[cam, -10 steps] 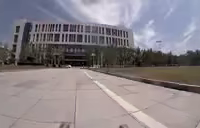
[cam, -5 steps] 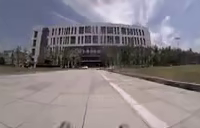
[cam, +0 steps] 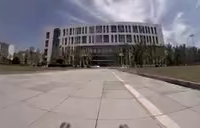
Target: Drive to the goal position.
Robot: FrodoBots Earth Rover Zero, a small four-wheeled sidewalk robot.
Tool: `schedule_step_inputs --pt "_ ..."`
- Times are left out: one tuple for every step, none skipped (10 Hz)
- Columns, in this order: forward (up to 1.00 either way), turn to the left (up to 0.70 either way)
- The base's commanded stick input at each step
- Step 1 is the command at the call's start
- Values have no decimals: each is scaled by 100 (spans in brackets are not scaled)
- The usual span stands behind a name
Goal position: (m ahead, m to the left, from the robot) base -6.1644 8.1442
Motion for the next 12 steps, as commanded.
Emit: schedule_step_inputs --pt "70 35" --pt "70 35" --pt "70 35" --pt "70 35" --pt "70 35" --pt "70 35" --pt "70 35" --pt "70 35" --pt "70 35" --pt "70 35" --pt "70 35" --pt "70 35"
